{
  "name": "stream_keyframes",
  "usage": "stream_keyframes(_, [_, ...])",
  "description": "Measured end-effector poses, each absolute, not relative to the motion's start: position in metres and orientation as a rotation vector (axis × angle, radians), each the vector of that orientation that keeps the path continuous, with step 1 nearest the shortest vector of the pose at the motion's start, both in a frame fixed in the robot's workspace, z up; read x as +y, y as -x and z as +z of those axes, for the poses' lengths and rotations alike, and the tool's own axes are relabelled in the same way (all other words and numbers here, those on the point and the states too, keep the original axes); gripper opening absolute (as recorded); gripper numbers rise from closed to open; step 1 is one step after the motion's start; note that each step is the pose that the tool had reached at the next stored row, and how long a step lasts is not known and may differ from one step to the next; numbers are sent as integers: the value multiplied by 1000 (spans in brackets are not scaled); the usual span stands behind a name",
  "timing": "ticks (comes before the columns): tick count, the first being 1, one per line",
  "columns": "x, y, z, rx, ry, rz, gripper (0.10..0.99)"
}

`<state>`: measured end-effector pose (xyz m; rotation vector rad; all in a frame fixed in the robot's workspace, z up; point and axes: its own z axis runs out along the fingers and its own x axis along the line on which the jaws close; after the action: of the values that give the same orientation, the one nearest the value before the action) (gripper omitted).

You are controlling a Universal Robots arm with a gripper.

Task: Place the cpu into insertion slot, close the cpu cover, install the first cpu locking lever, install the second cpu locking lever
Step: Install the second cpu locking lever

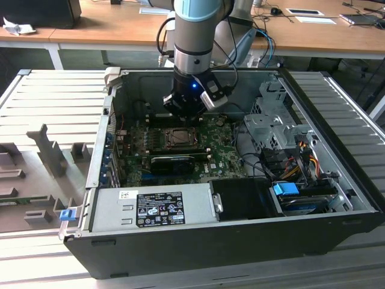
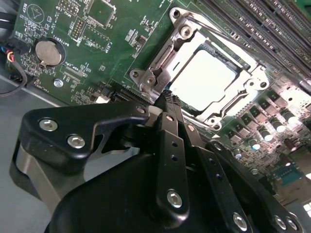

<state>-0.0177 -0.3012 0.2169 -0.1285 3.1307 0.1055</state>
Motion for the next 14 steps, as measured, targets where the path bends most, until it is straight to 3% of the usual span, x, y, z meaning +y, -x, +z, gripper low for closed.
stream_keyframes(14, [-306, 18, 229, 3131, 129, 105, 106])
